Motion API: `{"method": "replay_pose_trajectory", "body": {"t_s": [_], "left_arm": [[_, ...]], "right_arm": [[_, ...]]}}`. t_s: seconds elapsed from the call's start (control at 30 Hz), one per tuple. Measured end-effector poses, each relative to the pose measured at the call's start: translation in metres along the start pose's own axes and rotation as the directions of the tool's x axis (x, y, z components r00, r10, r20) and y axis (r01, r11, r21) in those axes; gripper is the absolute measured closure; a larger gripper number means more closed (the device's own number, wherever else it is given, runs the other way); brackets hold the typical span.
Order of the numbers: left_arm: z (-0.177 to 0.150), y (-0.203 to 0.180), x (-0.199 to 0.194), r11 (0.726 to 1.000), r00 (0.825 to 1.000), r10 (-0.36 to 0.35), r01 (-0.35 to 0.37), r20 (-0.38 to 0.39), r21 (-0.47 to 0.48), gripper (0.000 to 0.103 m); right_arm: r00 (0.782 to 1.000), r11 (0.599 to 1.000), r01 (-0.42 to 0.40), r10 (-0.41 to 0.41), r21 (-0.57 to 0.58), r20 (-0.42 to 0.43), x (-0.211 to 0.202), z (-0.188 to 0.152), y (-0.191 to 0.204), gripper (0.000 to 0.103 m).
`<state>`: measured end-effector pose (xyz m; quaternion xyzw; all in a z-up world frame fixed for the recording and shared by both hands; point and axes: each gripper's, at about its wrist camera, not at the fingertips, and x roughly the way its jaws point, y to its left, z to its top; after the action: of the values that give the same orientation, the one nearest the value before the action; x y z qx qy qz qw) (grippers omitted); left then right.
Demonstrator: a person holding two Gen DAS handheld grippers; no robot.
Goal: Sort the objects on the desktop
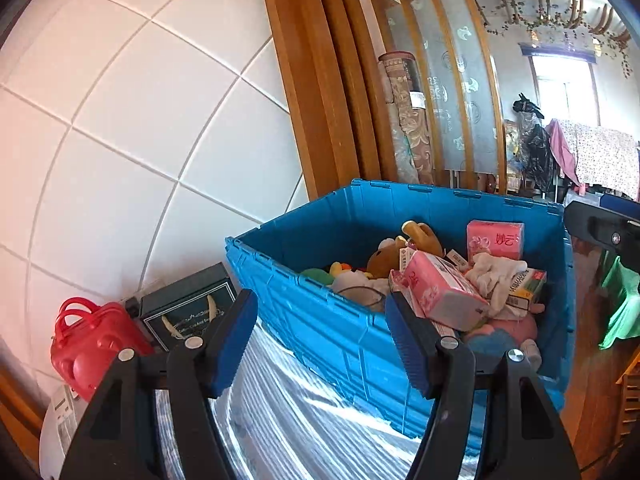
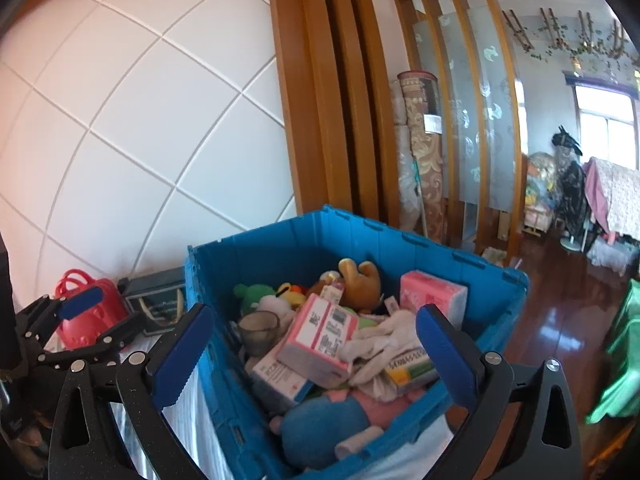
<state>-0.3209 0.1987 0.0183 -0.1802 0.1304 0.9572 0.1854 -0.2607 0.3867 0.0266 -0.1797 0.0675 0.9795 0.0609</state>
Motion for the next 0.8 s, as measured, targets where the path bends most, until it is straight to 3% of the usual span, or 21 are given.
{"method": "replay_pose_trajectory", "body": {"t_s": [0.17, 0.27, 0.33, 0.47, 0.53, 0.67, 0.8], "left_arm": [[-0.036, 0.003, -0.053, 0.999, 0.999, -0.03, 0.031, 0.021, -0.022, 0.037], [-0.056, 0.012, -0.085, 0.998, 0.999, -0.046, 0.046, 0.001, -0.039, 0.037], [-0.07, 0.029, -0.105, 0.998, 0.999, -0.023, 0.022, -0.026, -0.058, 0.037], [-0.099, 0.05, -0.141, 0.993, 0.994, 0.104, -0.106, -0.036, -0.046, 0.037], [-0.112, 0.049, -0.145, 0.992, 0.988, 0.117, -0.12, -0.098, -0.03, 0.037], [-0.12, 0.009, -0.161, 0.994, 0.992, 0.107, -0.109, -0.061, -0.026, 0.037], [-0.113, -0.043, -0.172, 0.999, 0.999, 0.024, -0.025, -0.033, -0.025, 0.037]], "right_arm": [[0.997, 0.996, 0.082, -0.082, 0.021, 0.012, -0.067, -0.038, 0.021, 0.0], [0.998, 0.998, 0.057, -0.057, 0.042, -0.005, -0.106, -0.063, 0.032, 0.0], [1.0, 0.999, 0.028, -0.027, 0.042, -0.012, -0.139, -0.072, 0.028, 0.0], [0.983, 0.983, 0.179, -0.18, -0.048, -0.03, -0.207, -0.068, -0.007, 0.0], [0.982, 0.982, 0.187, -0.187, -0.031, -0.028, -0.214, -0.078, -0.017, 0.0], [0.996, 0.996, 0.084, -0.084, 0.034, 0.0, -0.191, -0.117, -0.016, 0.0], [0.994, 1.0, 0.026, -0.024, 0.014, -0.11, -0.166, -0.156, -0.021, 0.001]]}}
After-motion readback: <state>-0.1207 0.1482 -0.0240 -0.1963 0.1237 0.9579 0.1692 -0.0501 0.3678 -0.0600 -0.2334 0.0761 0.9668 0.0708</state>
